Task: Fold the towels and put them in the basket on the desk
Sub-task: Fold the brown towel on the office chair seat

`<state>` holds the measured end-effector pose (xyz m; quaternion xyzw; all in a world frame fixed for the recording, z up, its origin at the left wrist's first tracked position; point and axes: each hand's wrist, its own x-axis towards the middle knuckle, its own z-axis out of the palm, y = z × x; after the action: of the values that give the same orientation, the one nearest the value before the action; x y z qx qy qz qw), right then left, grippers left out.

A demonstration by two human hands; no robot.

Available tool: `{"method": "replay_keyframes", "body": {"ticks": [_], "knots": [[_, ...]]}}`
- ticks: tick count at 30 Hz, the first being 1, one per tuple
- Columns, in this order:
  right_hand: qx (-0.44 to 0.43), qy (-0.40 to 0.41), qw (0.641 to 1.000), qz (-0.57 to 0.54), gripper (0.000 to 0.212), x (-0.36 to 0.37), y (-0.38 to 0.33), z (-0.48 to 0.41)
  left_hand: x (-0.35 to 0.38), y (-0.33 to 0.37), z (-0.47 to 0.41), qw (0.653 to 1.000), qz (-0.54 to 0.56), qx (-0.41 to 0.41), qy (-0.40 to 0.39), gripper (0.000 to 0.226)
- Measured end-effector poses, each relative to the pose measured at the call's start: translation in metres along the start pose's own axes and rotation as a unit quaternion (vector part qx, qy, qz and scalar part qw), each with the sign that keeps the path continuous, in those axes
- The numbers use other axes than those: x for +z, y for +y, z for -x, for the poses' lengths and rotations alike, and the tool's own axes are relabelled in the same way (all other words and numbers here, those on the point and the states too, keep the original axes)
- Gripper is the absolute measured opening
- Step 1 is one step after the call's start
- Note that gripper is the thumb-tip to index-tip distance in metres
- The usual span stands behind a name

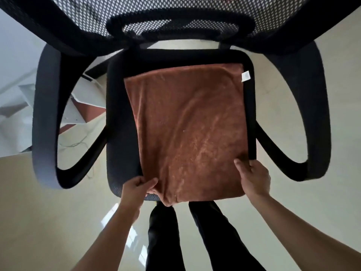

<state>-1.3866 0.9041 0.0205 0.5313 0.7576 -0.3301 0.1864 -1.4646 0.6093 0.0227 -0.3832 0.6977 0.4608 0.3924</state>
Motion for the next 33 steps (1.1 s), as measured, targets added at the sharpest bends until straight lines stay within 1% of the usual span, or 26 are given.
{"method": "replay_keyframes", "body": {"ticks": [4,7,9,10,11,14,15,16,17,18,19,20,21,23,25,28,29,30,31,33], "knots": [[-0.002,-0.008,1.0,0.018,0.046,-0.009,0.014,0.003,-0.006,0.004,0.001,0.999,0.016,0.029,0.029,0.015],[-0.043,0.004,0.999,-0.016,0.041,-0.015,0.011,0.0,-0.012,0.019,-0.002,0.997,0.051,0.048,0.01,0.008],[-0.06,0.007,0.997,-0.036,0.038,-0.018,0.005,-0.005,-0.019,0.029,-0.009,0.997,0.053,0.059,0.015,0.034],[-0.065,0.007,0.997,-0.042,0.034,-0.018,0.001,-0.009,-0.024,0.033,-0.011,0.996,0.034,0.078,0.03,0.044],[-0.074,0.008,0.996,-0.051,0.031,-0.018,-0.004,-0.013,-0.029,0.037,-0.014,0.993,0.006,0.104,0.05,0.048],[-0.11,0.001,0.992,-0.054,0.028,-0.016,-0.02,-0.03,-0.038,0.057,-0.018,0.969,-0.121,0.181,0.117,0.047],[-0.123,0.0,0.991,-0.043,0.03,-0.015,-0.027,-0.033,-0.037,0.067,-0.022,0.96,-0.139,0.199,0.139,0.044],[-0.128,0.003,0.991,-0.038,0.033,-0.013,-0.033,-0.037,-0.036,0.077,-0.026,0.958,-0.125,0.205,0.158,0.04],[-0.127,0.011,0.991,-0.044,0.035,-0.012,-0.039,-0.039,-0.034,0.089,-0.03,0.964,-0.069,0.201,0.162,0.036],[-0.119,0.02,0.991,-0.057,0.039,-0.011,-0.042,-0.039,-0.031,0.098,-0.031,0.972,0.009,0.181,0.148,0.032],[-0.104,0.025,0.991,-0.077,0.043,-0.01,-0.043,-0.036,-0.029,0.101,-0.032,0.977,0.083,0.154,0.118,0.028],[-0.084,0.018,0.992,-0.094,0.048,-0.01,-0.041,-0.031,-0.027,0.099,-0.032,0.982,0.124,0.122,0.079,0.025],[-0.065,0.003,0.993,-0.099,0.05,-0.011,-0.034,-0.024,-0.024,0.092,-0.029,0.988,0.119,0.088,0.037,0.026],[-0.039,-0.037,0.995,-0.08,0.054,-0.012,-0.012,-0.007,-0.018,0.061,-0.017,0.997,0.066,0.03,-0.031,0.032],[-0.007,-0.077,0.995,-0.061,0.051,-0.013,0.012,0.008,-0.011,0.022,-0.002,0.998,0.026,-0.005,-0.059,0.034],[0.049,-0.149,0.985,-0.074,0.04,-0.014,0.044,0.025,-0.006,-0.018,0.019,0.997,-0.061,0.001,-0.055,0.014],[0.065,-0.167,0.981,-0.072,0.036,-0.014,0.053,0.028,-0.007,-0.025,0.022,0.996,-0.071,0.004,-0.045,0.01],[0.079,-0.177,0.979,-0.067,0.031,-0.014,0.061,0.031,-0.011,-0.029,0.023,0.998,-0.052,0.001,-0.028,0.008],[0.086,-0.177,0.978,-0.07,0.029,-0.015,0.066,0.032,-0.017,-0.029,0.025,1.0,-0.002,-0.007,-0.005,0.007],[0.086,-0.15,0.98,-0.099,0.032,-0.018,0.065,0.032,-0.034,-0.026,0.021,0.99,0.133,-0.027,0.032,0.013]]}}
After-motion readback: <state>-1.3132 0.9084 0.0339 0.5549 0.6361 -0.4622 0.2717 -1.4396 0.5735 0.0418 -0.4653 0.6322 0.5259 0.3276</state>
